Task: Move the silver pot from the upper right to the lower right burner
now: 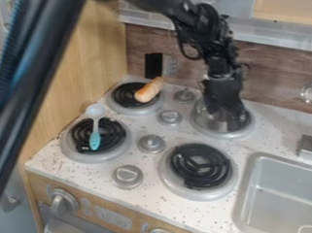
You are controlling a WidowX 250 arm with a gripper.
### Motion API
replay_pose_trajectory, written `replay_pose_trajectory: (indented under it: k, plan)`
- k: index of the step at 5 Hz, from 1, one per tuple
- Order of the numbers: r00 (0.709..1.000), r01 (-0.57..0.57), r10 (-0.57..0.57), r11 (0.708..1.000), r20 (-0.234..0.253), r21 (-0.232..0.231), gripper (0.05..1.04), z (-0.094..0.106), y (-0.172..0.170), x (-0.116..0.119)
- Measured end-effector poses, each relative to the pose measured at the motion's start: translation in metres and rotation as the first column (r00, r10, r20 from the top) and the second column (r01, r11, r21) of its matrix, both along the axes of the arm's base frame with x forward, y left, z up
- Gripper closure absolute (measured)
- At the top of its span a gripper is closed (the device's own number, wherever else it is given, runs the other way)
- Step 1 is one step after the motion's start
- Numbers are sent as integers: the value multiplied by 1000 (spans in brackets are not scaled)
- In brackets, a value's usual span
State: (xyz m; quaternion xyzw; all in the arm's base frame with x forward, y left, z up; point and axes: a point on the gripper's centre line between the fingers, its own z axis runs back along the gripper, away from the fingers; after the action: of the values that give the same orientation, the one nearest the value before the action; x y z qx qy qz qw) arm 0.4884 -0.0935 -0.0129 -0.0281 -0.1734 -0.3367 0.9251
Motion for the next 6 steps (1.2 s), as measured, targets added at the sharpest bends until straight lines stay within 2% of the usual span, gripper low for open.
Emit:
replay_pose_trajectory:
  k: [2, 4, 5, 6]
  plan:
    - [1000, 15, -15, 1000, -13, -8, 120, -24, -10, 8]
    - [999, 38, -38, 999, 13, 5, 727, -26, -10, 11]
    - [999, 46, -46, 999, 15, 6, 936, -27, -9, 11]
    - [998, 56, -56, 998, 13, -2, 1005, -33, -10, 5]
